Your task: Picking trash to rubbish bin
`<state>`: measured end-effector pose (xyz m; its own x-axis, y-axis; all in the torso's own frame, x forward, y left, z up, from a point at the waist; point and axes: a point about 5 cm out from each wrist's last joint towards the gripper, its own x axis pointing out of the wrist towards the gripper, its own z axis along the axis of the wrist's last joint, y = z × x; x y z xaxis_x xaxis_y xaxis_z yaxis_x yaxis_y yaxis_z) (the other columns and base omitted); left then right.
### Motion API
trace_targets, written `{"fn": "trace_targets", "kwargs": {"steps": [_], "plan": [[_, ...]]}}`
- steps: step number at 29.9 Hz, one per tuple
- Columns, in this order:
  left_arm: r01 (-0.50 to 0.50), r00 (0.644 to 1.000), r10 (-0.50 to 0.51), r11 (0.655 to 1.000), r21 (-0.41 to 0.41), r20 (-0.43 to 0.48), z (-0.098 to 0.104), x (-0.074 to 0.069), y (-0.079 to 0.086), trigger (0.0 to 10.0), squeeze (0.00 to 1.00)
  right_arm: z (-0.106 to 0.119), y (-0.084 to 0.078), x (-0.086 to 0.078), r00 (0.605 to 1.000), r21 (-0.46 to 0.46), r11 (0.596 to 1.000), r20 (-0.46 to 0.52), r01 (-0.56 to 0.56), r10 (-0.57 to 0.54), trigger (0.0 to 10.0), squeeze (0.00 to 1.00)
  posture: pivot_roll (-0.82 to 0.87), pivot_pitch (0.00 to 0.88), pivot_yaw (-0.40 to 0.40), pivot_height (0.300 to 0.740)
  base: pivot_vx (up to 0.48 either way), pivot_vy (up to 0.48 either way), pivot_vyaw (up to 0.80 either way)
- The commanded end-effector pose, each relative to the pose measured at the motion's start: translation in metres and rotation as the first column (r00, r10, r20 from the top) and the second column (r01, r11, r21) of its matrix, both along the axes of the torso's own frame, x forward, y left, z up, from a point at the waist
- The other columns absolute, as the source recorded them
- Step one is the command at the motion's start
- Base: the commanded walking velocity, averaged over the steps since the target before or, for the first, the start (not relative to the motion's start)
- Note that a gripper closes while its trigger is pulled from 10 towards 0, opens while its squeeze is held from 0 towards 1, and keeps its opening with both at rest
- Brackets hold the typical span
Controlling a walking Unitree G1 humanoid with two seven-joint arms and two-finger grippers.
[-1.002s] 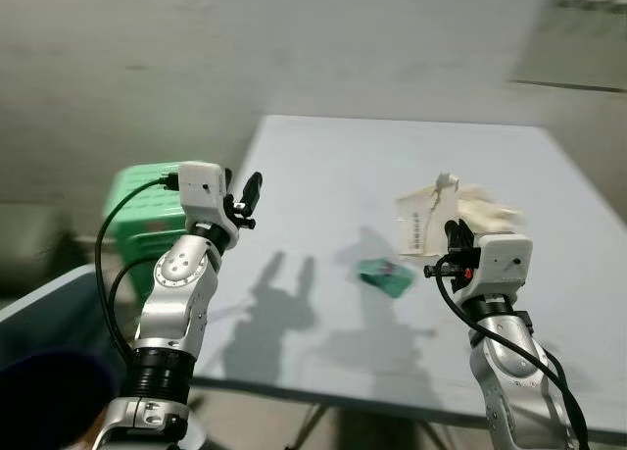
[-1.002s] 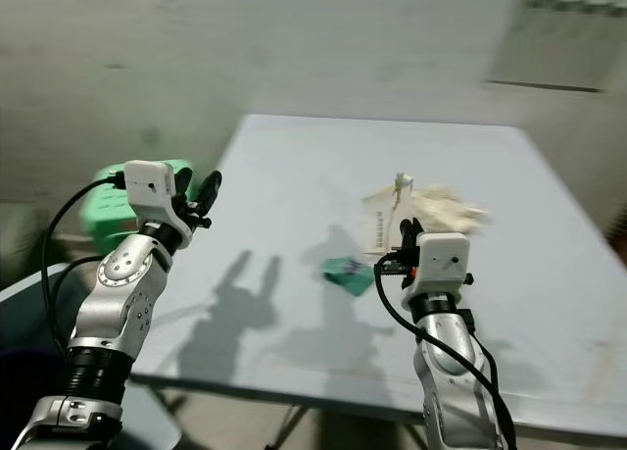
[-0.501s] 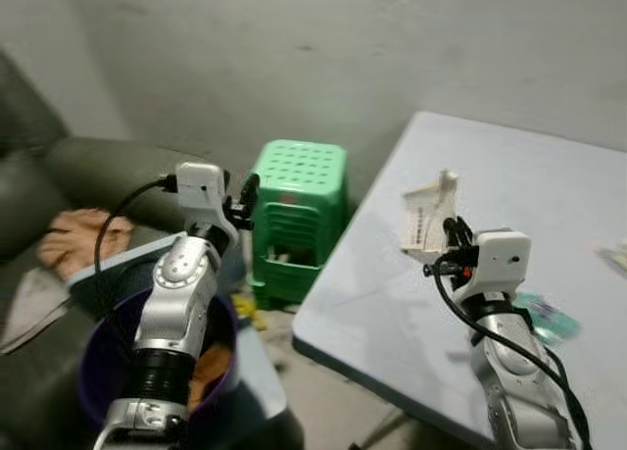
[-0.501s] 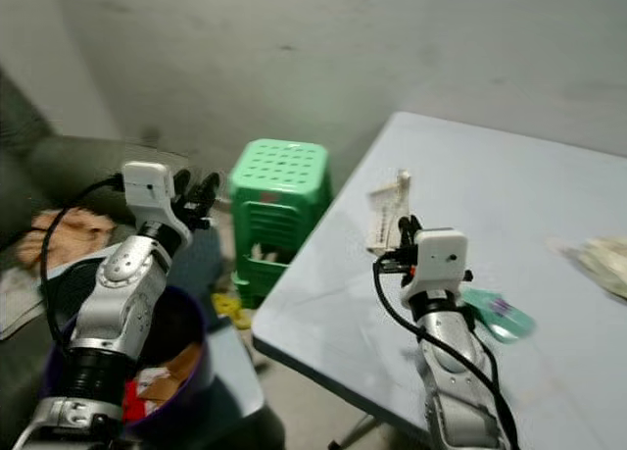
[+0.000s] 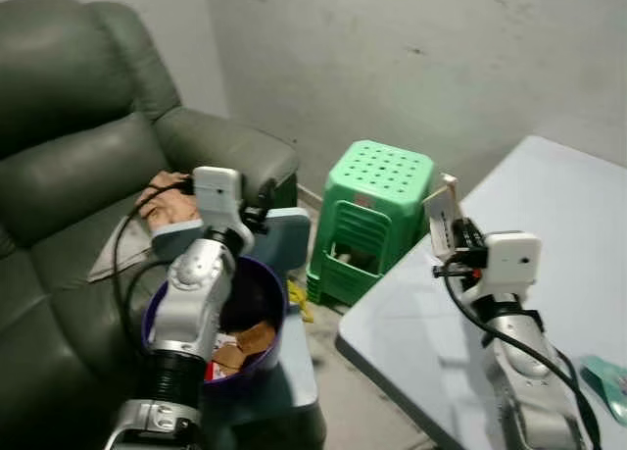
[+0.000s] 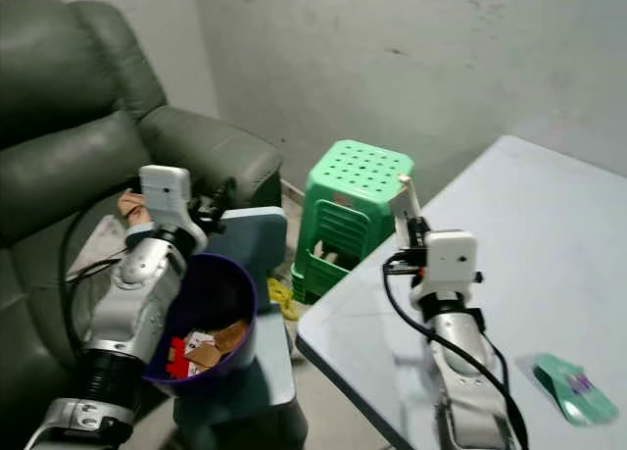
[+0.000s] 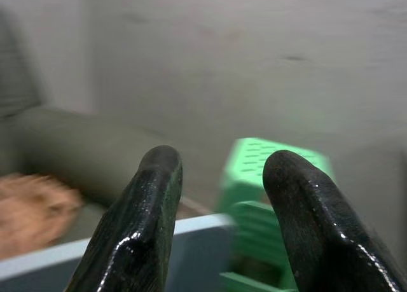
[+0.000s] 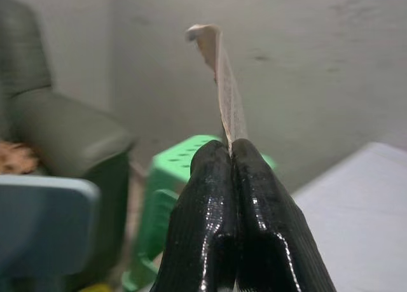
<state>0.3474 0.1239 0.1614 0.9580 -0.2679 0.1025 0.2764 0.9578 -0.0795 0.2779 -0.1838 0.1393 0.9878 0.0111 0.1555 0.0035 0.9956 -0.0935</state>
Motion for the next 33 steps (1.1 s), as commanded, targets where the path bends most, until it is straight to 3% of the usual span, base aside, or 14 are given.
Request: {"fn": "trace_targets", "kwargs": {"steps": [1, 17, 25, 33], "plan": [[-0.041, 0.999, 0.041, 0.999, 0.016, 0.005, 0.002, 0.001, 0.008, 10.0, 0.0, -0.001, 0.006, 0.0, 1.0, 0.0, 1.0, -0.009, -0.022, 0.022, 10.0, 0.0, -0.1, 0.0, -0.013, 0.74, 0.0, 0.0, 0.8], [-0.052, 0.999, 0.052, 0.998, 0.024, 0.003, 0.0, 0.0, 0.008, 10.0, 0.0, 0.0, 0.008, 0.001, 0.998, -0.006, 0.998, -0.016, -0.058, 0.058, 10.0, 0.0, -0.1, 0.0, -0.018, 0.74, 0.0, 0.0, 0.8], [-0.036, 0.996, 0.039, 0.998, 0.045, -0.076, -0.015, -0.005, 0.008, 10.0, 0.0, -0.009, 0.013, 0.0, 0.975, 0.04, 0.98, -0.101, -0.195, 0.198, 10.0, 0.0, -0.09, 0.0, -0.032, 0.74, 0.0, 0.0, 0.1], [-0.014, 0.995, 0.02, 0.998, 0.067, -0.093, -0.027, -0.018, 0.009, 10.0, 0.0, -0.009, 0.009, 0.001, 0.945, -0.041, 0.952, -0.14, -0.304, 0.296, 10.0, 0.0, -0.08, 0.0, -0.053, 0.74, 0.0, 0.0, 0.0]]}}
